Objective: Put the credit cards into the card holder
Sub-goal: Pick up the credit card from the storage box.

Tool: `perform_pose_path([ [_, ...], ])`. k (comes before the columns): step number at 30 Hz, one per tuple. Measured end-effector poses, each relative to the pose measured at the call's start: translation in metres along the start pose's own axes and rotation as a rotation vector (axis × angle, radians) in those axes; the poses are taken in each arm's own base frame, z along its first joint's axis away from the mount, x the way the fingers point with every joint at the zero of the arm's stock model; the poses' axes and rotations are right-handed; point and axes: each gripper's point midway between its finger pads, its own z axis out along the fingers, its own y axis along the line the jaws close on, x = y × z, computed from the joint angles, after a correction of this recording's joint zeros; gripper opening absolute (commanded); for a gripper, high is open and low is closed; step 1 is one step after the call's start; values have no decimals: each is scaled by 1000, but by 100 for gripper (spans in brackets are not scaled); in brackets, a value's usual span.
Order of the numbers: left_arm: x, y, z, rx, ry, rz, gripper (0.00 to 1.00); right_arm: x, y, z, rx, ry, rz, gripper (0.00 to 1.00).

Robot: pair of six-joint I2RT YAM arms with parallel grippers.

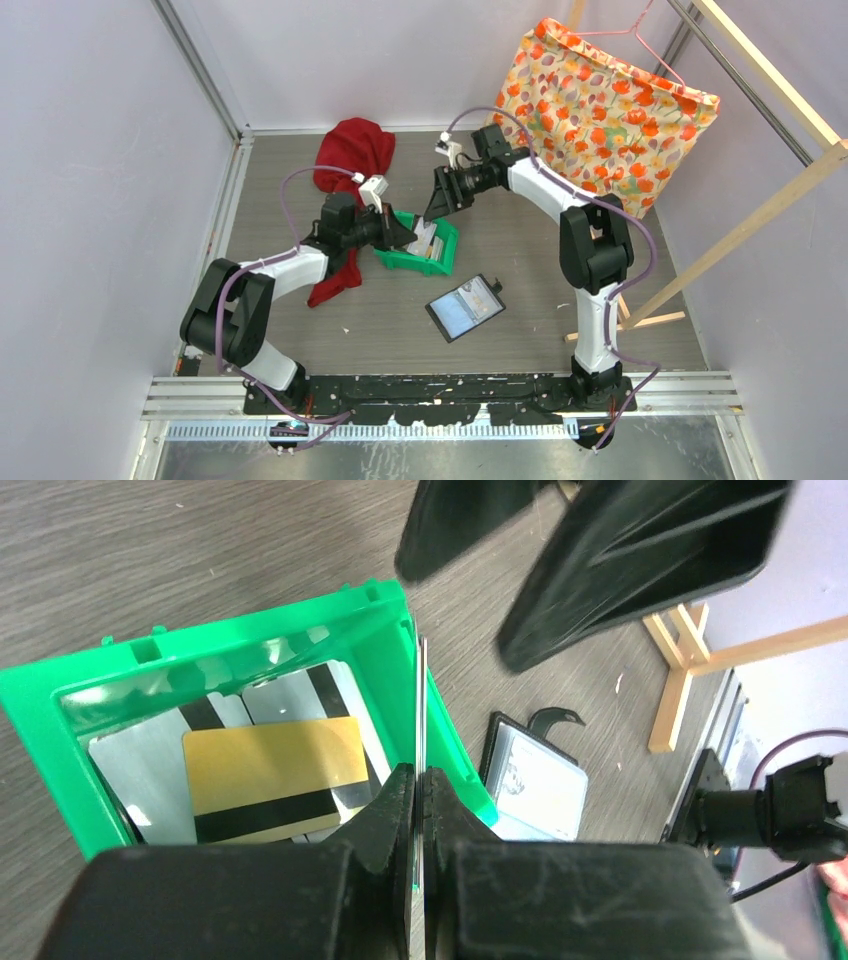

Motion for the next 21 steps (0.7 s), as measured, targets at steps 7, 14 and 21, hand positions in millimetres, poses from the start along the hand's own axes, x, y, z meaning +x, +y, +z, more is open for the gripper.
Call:
perform_pose_path([
  [7,1,-5,2,53,61,102,0,-35,35,-38,-146,23,-632,70],
  [14,0,-11,4,109,104,186,0,-18,27,-29,-284,134,-886,63],
  [21,4,-13,3,135,141,232,0,12,25,-15,-358,219,-877,56],
])
